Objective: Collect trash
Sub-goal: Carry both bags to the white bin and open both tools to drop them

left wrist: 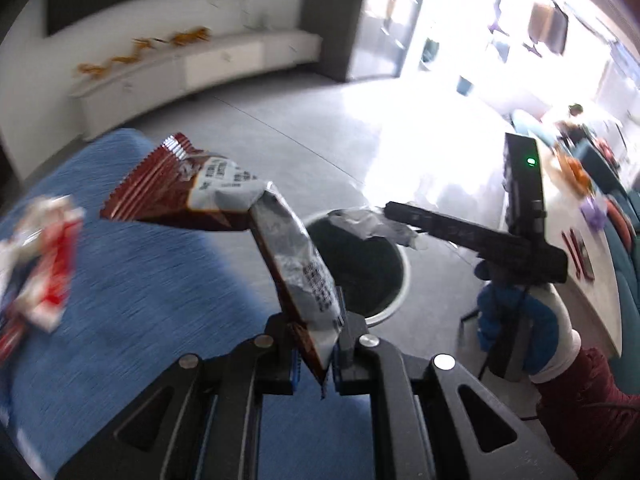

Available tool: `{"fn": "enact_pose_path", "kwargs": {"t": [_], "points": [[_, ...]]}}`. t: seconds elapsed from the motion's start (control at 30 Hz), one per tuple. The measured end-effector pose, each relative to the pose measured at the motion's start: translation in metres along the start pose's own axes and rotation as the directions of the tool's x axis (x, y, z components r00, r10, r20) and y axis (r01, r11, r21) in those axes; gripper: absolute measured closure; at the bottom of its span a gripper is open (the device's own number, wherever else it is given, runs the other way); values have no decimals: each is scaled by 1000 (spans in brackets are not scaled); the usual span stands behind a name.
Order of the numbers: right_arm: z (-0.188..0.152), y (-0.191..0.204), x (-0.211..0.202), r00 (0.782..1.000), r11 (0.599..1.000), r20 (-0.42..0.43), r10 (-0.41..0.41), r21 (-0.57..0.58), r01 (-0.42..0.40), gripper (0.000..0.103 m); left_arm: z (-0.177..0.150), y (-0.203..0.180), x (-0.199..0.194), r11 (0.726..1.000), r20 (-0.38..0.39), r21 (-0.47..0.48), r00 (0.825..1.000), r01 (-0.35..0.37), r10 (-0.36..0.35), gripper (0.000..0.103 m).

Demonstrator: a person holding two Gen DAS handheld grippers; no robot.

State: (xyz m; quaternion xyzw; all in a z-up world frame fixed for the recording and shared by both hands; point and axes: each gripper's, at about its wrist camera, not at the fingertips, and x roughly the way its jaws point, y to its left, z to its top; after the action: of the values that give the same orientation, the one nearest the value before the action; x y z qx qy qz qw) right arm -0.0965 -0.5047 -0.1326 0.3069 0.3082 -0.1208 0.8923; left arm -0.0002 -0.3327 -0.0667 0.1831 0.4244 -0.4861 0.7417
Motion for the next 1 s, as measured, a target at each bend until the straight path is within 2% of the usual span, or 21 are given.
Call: {"fn": "enact_pose_path", "kwargs": {"t": [0.17, 0.37, 0.47, 0.5, 0.53, 0.6, 0.7, 0.8, 0.9, 1.0], "points": [[1, -56, 34, 992, 991, -63, -114, 60, 117, 84, 35, -19, 80, 998, -125, 8, 990, 67, -66, 93], [-7, -98, 71, 977, 978, -144, -154, 116, 172, 71, 55, -28, 143, 995, -230, -3, 968, 102, -100, 91], [-11, -118, 84, 971, 972, -175, -160, 145, 186, 64, 60, -33, 160, 992, -259, -23, 958, 120, -122, 78], [-10, -120, 86, 971, 970, -177, -162, 151, 189, 60, 60, -33, 161, 992, -259, -30, 957, 126, -130, 66], [-9, -122, 87, 971, 969, -177, -164, 157, 192, 58, 61, -33, 161, 991, -257, -37, 957, 130, -135, 59], [-11, -129, 83, 972, 965, -170, -164, 177, 194, 57, 64, -34, 165, 988, -259, -49, 953, 147, -154, 58], [-8, -136, 71, 975, 959, -144, -170, 203, 197, 57, 62, -33, 161, 988, -246, -53, 957, 148, -157, 58], [-5, -135, 53, 977, 954, -107, -183, 219, 203, 57, 62, -37, 144, 989, -197, -38, 969, 146, -151, 58], [-1, -127, 30, 975, 954, -58, -213, 205, 220, 57, 62, -39, 115, 993, -115, -9, 987, 115, -115, 58], [5, -109, 0, 972, 957, 5, -236, 173, 232, 57, 58, -41, 68, 996, 12, -7, 996, 85, -85, 58]]}}
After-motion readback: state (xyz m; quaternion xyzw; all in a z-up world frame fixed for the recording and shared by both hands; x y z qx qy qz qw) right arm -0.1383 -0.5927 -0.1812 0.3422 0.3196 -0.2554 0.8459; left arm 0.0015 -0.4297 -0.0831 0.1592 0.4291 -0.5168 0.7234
